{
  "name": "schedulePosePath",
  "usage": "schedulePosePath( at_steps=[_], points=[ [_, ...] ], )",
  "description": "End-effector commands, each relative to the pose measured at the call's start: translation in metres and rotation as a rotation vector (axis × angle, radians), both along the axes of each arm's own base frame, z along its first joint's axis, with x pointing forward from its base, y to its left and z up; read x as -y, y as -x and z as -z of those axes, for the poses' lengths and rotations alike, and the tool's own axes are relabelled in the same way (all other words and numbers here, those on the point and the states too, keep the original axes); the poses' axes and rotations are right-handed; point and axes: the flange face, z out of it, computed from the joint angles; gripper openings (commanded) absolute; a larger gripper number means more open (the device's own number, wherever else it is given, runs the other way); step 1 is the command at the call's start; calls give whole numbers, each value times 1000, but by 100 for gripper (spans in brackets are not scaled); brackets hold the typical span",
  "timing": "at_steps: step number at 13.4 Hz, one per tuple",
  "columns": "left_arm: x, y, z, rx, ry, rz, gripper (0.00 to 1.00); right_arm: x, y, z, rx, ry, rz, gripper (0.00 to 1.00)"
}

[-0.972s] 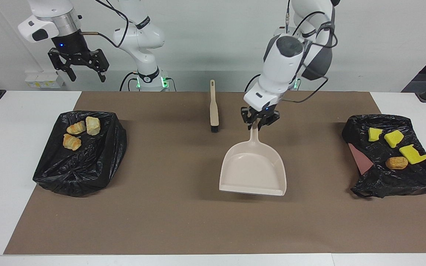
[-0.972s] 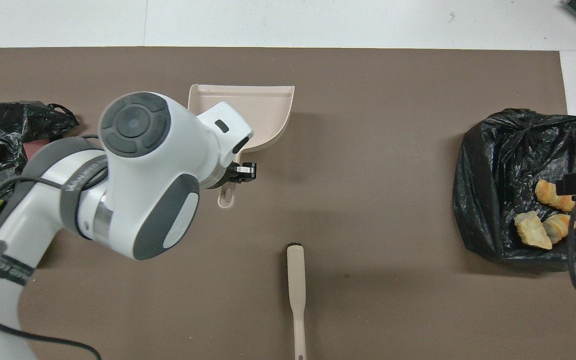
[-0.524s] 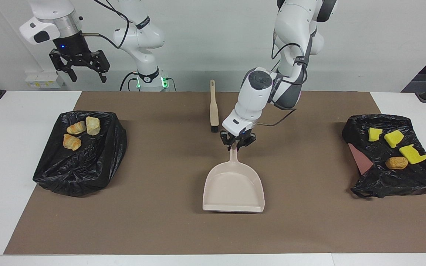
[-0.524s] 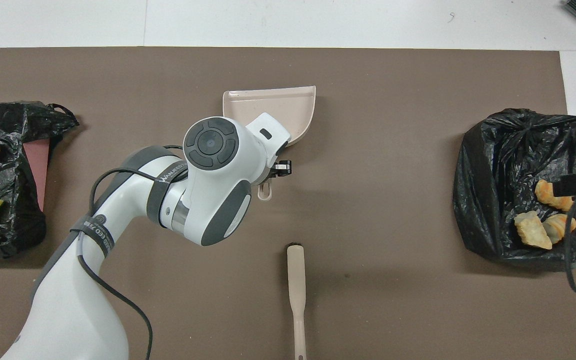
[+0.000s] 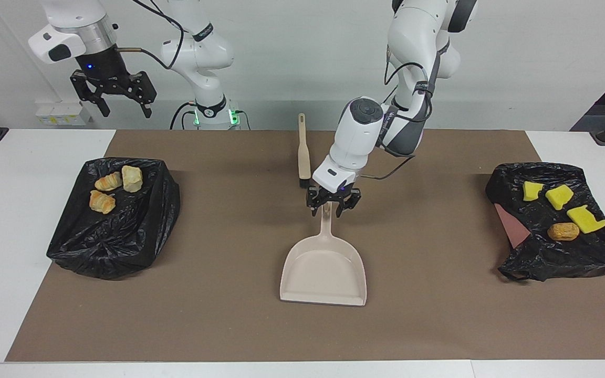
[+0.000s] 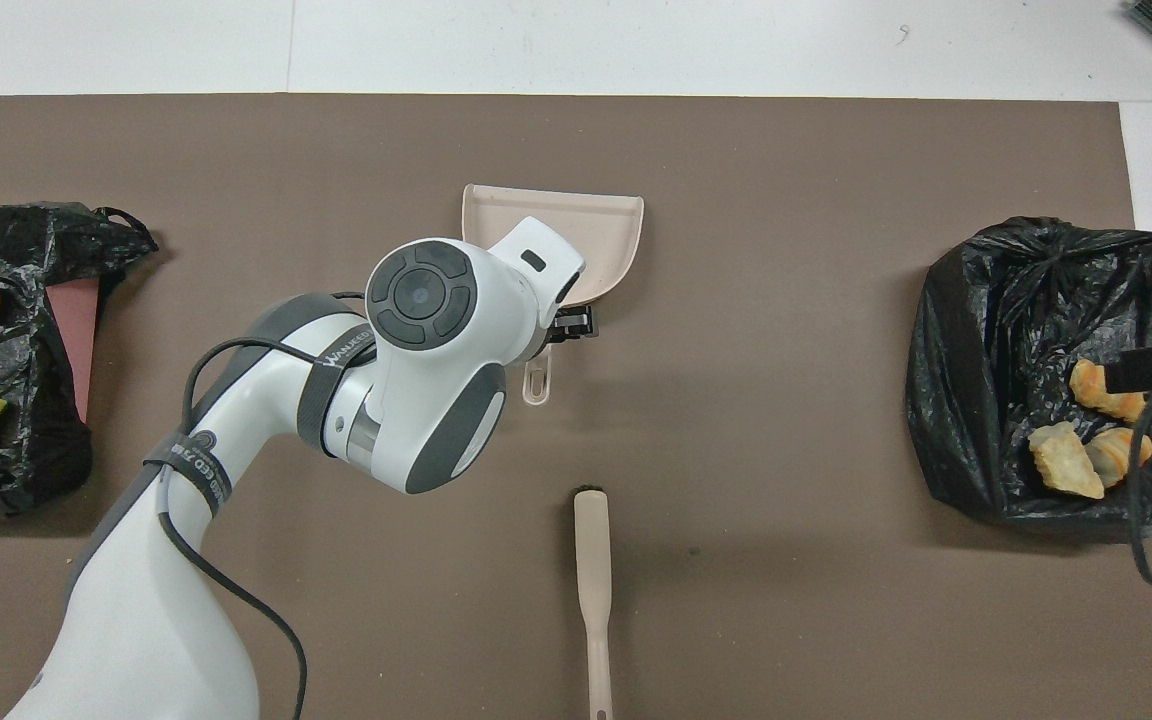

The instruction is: Sweep and dump trash in bin

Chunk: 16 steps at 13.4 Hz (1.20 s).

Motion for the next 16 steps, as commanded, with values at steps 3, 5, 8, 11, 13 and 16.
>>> schedulePosePath(
  at_steps=[3,5,8,11,13,16],
  points=[
    [-67,-27,-49,-13,-19,-81,100,2,3,1,8,10,-29,100],
    [-102,-38,-76,-15,-23,-119,100,2,3,1,2,10,-29,100],
    [-164,-51,-103,-41,-56,-25,100,2,3,1,0,10,-29,100],
    [-213,-59,-131,-81,-90,91,100,2,3,1,6,10,-29,100],
    [-255,-60,-144,-100,-105,105,100,2,3,1,6,12,-29,100],
    [-316,-52,-169,-80,-110,161,100,2,3,1,8,10,-29,100]
  ],
)
